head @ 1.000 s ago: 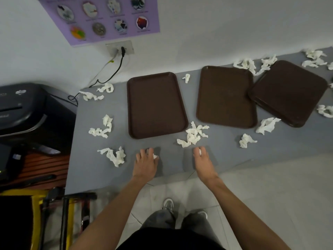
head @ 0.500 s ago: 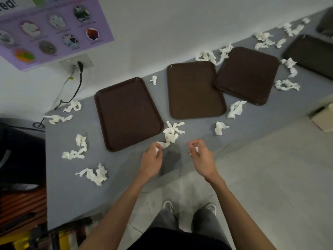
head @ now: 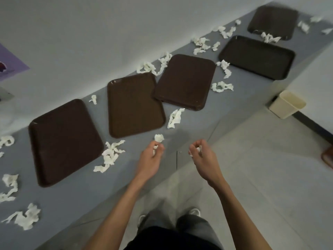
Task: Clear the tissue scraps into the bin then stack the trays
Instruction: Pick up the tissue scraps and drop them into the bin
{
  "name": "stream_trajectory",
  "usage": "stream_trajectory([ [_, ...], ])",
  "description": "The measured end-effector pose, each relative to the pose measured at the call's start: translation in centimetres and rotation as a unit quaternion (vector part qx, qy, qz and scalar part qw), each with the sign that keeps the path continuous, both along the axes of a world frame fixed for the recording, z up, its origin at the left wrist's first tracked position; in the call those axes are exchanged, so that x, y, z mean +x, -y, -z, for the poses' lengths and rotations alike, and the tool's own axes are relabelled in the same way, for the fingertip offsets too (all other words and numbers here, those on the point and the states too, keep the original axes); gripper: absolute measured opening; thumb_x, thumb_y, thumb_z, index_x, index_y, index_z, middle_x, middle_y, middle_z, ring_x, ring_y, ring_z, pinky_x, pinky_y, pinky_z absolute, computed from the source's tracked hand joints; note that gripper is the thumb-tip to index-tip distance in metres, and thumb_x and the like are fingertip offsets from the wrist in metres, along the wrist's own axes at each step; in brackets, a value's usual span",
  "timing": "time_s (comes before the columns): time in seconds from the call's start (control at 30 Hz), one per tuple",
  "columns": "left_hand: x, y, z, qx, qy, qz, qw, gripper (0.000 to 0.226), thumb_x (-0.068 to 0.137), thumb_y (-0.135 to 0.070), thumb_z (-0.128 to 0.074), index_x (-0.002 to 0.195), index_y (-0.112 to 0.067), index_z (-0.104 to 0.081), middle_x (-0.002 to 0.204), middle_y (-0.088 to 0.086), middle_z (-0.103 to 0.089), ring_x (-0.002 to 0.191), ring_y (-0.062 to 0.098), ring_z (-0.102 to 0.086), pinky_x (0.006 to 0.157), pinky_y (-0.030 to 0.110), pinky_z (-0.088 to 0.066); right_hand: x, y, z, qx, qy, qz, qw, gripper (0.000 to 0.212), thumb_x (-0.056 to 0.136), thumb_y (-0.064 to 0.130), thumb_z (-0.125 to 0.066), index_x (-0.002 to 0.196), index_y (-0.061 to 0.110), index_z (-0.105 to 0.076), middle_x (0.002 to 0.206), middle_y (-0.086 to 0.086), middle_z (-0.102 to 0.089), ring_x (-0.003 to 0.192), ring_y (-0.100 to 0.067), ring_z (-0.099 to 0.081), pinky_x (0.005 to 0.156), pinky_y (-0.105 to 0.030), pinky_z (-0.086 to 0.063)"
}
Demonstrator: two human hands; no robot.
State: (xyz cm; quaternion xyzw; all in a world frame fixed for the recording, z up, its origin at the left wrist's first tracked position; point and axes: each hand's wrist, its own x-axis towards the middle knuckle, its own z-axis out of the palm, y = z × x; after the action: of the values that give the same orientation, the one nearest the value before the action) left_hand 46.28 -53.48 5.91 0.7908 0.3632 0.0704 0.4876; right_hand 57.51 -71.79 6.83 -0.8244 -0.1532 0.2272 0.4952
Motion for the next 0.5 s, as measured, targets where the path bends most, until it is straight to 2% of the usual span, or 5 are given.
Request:
stream_trajectory([
  [0.13,6.4,4.8,-0.7,-0.007,0.010,0.028,1.000,0.019,0.106,-0.036,-0.051,0.094,-0.026,-0.063,0.075,-0.004,-0.066,0.065,0.002,-0.057,0.062,0.018,-0.041,6.3,5.1,-0.6,-0.005,0.014,0.016,1.000,0.011,0.108,0.035,-0.055,0.102,0.026,-0.059,0.093,0.003,-0.071,0.080,-0.017,-0.064,0.074,-0.046,-0.054],
  [0.27,13.5,8.5,-1.1,-0.010,0.014,0.070,0.997,0.024,0.109,-0.035,-0.046,0.094,-0.028,-0.063,0.076,0.004,-0.064,0.062,0.006,-0.055,0.056,0.018,-0.040,13.0,9.5,-0.4,0.002,0.012,0.063,0.998,0.012,0.107,0.038,-0.058,0.099,0.030,-0.059,0.089,0.005,-0.074,0.070,-0.016,-0.063,0.067,-0.047,-0.053],
  [0.33,17.7,10.0,-1.1,-0.016,0.015,0.082,0.996,0.027,0.110,-0.035,-0.044,0.093,-0.026,-0.063,0.074,0.003,-0.064,0.064,0.008,-0.056,0.058,0.019,-0.041,16.6,11.4,-0.2,0.008,0.005,0.084,0.996,0.011,0.107,0.038,-0.058,0.101,0.029,-0.059,0.089,0.006,-0.074,0.072,-0.008,-0.066,0.065,-0.040,-0.052],
  [0.4,22.3,11.4,-1.1,-0.019,0.015,0.101,0.995,0.030,0.110,-0.037,-0.042,0.092,-0.024,-0.062,0.072,0.001,-0.061,0.063,0.007,-0.053,0.058,0.019,-0.041,20.4,13.2,0.1,0.019,-0.008,0.106,0.994,0.010,0.107,0.038,-0.058,0.104,0.029,-0.060,0.089,0.007,-0.075,0.079,-0.001,-0.069,0.071,-0.034,-0.053],
  [0.5,29.8,13.7,-1.1,-0.035,0.025,0.129,0.991,0.037,0.110,-0.043,-0.041,0.090,-0.019,-0.062,0.068,-0.004,-0.054,0.058,0.005,-0.048,0.056,0.020,-0.038,26.4,15.6,0.6,0.023,-0.022,0.138,0.990,0.013,0.106,0.042,-0.059,0.105,0.029,-0.060,0.087,0.005,-0.076,0.084,-0.004,-0.072,0.077,-0.039,-0.059],
])
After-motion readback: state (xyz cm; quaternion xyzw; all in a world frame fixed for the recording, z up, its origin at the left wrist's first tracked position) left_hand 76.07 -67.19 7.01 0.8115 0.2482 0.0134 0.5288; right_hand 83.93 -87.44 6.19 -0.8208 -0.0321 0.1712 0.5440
